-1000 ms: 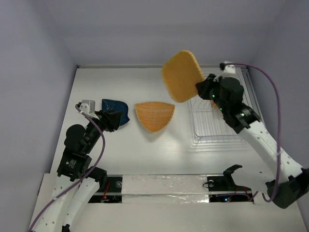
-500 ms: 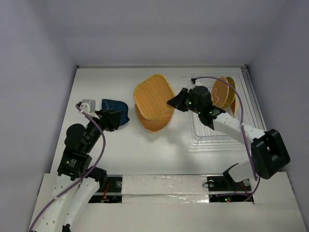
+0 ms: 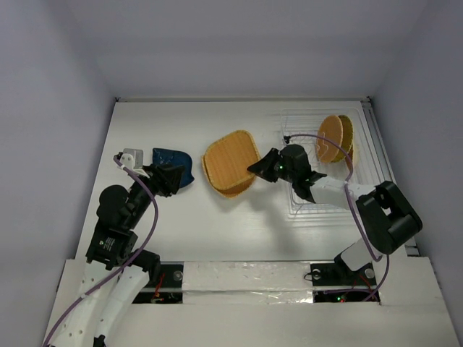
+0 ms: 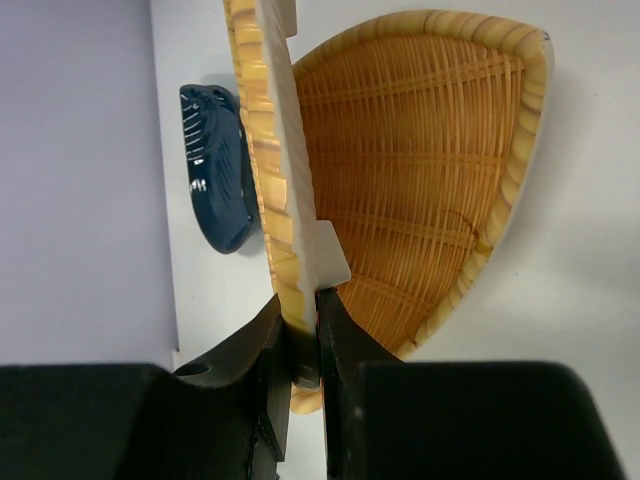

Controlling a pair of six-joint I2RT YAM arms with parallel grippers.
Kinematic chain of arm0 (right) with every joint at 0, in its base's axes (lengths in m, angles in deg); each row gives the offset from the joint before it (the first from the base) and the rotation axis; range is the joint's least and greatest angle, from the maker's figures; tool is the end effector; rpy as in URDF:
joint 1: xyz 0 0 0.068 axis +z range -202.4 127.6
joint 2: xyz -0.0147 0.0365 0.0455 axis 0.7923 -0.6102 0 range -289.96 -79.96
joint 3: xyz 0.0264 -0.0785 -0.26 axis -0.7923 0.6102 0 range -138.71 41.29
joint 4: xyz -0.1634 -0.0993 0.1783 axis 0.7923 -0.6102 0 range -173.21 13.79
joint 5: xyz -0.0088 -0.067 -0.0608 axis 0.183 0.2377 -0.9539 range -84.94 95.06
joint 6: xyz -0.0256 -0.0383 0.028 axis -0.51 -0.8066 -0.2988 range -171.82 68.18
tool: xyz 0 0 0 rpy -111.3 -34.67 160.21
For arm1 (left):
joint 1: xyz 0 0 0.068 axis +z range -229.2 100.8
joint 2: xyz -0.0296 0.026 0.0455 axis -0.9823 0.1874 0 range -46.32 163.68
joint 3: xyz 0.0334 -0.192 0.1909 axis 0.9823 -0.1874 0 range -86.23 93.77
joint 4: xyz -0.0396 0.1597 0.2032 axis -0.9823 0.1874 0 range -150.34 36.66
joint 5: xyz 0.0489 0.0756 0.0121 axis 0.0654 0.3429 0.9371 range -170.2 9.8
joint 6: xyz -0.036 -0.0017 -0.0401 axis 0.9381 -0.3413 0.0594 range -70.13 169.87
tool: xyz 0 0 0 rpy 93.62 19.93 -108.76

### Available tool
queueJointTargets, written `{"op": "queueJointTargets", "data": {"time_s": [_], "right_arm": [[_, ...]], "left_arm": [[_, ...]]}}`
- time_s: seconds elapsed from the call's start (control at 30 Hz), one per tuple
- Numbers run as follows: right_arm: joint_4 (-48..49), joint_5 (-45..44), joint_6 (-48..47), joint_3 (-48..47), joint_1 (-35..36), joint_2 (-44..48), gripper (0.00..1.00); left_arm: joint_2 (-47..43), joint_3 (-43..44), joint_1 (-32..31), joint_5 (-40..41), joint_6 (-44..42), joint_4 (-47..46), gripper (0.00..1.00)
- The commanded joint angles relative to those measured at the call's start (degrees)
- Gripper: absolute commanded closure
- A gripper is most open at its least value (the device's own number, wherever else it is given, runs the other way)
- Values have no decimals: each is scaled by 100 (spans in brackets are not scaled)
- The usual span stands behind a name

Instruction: Unload the plates from the dish rack

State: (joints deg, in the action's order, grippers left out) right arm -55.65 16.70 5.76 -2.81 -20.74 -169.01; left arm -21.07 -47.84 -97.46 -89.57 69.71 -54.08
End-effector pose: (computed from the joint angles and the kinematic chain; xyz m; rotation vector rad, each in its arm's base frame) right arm 0.2775 0.1797 0.2019 0.3517 2.1703 1.1522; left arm 0.1069 -0.0413 0.3532 0.1164 1.4818 -0.6595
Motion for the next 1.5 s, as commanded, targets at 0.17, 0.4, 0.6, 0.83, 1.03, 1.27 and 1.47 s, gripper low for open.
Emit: {"op": "queueJointTargets", "data": {"time_s": [0.17,0.4,0.6,0.83,1.03,1.27,1.47], "right_arm": [[1548,198,517,445,121,187,78],[2004,488,710,718,121,134,62],[1566,129,526,780,349,512,35],[697,-179,26,718,464,679,5],[-112,-363,-395,447,464,504,0],[-1141,-1418,-845,-81,727,337,4],[-1906,-2464,-1029,-695,965,143,2]], "left_arm": [[-65,19,24,-92,29,-275,56],[-91,19,24,-83,29,-266,56],[-100,19,24,-83,38,-283,56],[-82,19,24,-101,29,-292,56],[-82,19,24,-109,38,-292,56],[-74,19,24,-109,29,-301,56],[-73,19,24,-118,38,-301,56]]}}
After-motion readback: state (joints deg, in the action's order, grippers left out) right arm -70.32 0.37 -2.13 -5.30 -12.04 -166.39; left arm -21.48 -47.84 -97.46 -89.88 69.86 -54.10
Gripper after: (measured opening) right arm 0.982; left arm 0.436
